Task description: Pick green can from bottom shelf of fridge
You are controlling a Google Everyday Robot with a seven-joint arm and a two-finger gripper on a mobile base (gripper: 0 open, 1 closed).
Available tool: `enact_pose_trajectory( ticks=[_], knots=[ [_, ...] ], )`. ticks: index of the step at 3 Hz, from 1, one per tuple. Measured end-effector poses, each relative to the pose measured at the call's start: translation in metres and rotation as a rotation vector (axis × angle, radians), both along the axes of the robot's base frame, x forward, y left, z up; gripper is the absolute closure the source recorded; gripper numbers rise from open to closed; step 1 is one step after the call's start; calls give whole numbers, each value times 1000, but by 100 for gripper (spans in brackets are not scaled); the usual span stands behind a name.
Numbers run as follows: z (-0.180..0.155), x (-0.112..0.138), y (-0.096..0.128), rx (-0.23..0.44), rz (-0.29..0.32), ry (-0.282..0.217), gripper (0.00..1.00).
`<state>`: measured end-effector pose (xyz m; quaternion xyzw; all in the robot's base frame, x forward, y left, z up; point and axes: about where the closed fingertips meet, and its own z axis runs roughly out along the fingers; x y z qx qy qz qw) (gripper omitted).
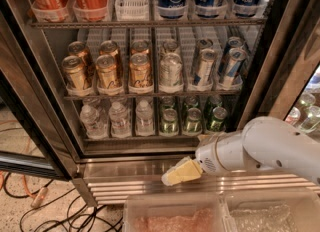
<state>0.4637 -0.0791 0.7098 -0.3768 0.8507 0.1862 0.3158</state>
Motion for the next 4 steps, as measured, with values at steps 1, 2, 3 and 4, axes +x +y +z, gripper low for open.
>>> enact_pose_trajectory(
  ticks=[1, 2, 3, 4],
  knots=[
    [0, -3, 0, 6, 3, 2, 0],
    [-23, -11, 16, 70, -26, 31, 0],
    [-56, -12, 45, 144, -61, 78, 0],
    [-85, -12, 63, 194, -138, 103, 0]
  ],
)
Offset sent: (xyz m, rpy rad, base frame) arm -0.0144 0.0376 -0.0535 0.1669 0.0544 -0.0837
